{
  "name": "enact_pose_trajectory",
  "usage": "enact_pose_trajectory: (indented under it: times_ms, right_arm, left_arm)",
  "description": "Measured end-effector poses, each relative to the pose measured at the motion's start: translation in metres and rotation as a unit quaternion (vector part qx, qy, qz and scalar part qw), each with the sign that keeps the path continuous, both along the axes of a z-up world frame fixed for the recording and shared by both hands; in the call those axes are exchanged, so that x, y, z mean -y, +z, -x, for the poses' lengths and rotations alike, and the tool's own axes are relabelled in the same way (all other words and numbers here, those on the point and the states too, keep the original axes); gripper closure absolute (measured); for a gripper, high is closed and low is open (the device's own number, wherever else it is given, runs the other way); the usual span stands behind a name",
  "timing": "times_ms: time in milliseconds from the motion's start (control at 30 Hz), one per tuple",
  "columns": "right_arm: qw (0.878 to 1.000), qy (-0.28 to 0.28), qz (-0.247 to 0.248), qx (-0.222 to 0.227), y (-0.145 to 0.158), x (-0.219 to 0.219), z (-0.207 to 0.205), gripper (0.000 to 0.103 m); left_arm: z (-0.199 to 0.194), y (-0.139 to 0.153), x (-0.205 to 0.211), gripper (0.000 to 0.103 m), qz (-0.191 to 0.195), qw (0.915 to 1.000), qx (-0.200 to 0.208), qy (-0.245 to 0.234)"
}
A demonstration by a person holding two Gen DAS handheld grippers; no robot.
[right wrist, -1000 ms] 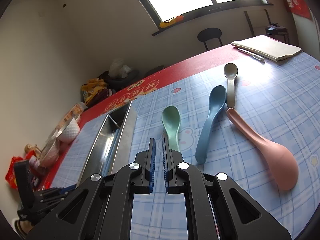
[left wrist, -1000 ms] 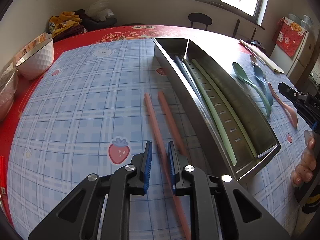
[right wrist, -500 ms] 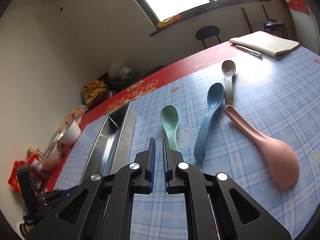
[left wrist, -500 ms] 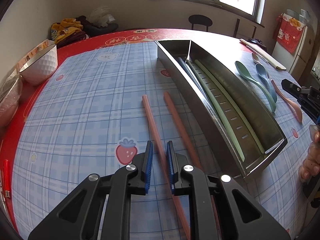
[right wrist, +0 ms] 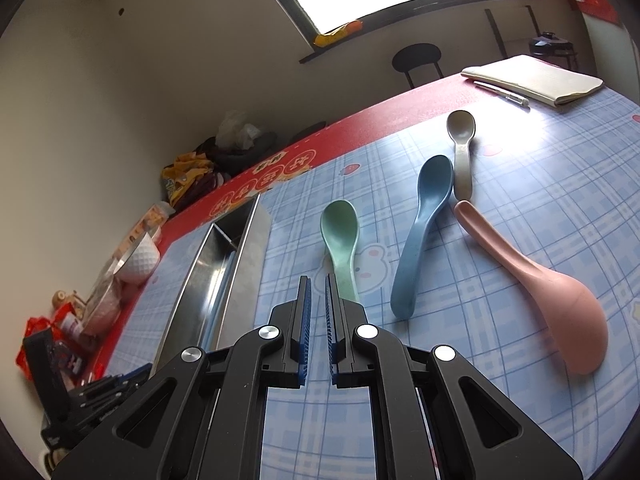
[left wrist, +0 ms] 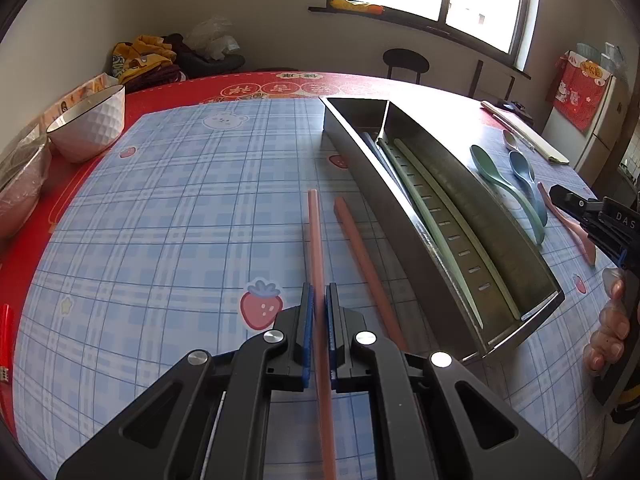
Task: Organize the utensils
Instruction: 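Close left tool on a pink chopstick while right tool grasps the green spoon, then lift the pink chopstick toward the caddy with left tool while right tool lifts the green spoon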
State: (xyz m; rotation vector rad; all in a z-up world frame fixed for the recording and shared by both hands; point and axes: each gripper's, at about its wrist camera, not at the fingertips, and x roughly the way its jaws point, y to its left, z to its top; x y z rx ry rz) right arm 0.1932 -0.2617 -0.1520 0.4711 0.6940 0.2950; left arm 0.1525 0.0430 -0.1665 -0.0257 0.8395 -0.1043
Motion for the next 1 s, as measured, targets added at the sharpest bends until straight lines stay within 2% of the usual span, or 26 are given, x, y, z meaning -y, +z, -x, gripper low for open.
enact_pose_trajectory:
  times_ms: [167, 267, 400, 433, 467, 533, 767, 1000]
  right_arm:
    - [1.000, 0.001, 0.001, -0.022, 0.000, 0.007, -0.010, 0.095]
    - [0.999, 0.013, 0.039, -0.027, 0.008, 0.001, -0.021, 0.095]
    - [0.996, 0.036, 0.066, -0.041, 0.010, -0.009, -0.038, 0.094]
    - [0.996, 0.039, 0.070, -0.047, 0.009, -0.011, -0.042, 0.091]
    - [0.995, 0.044, 0.075, -0.053, 0.008, -0.013, -0.045, 0.083]
    - [0.993, 0.047, 0.086, -0.059, 0.005, -0.018, -0.049, 0.079]
    - [0.993, 0.036, 0.072, -0.088, -0.011, -0.017, -0.057, 0.079]
    - [0.990, 0.046, 0.086, -0.106, -0.017, -0.025, -0.064, 0.079]
  left_arm:
    - [0.000, 0.001, -0.006, 0.097, 0.017, 0.9998, 0.003, 0.005]
    - [0.001, 0.002, -0.009, 0.097, 0.026, 0.9996, 0.006, 0.009]
    - [0.004, 0.005, -0.014, 0.097, 0.039, 0.9990, 0.016, 0.015]
    - [0.005, 0.005, -0.015, 0.097, 0.042, 0.9988, 0.018, 0.017]
    - [0.005, 0.005, -0.016, 0.097, 0.045, 0.9986, 0.019, 0.018]
    - [0.006, 0.006, -0.018, 0.097, 0.050, 0.9983, 0.022, 0.019]
    - [0.006, 0.006, -0.017, 0.097, 0.054, 0.9982, 0.024, 0.011]
    - [0.006, 0.006, -0.019, 0.097, 0.059, 0.9979, 0.024, 0.011]
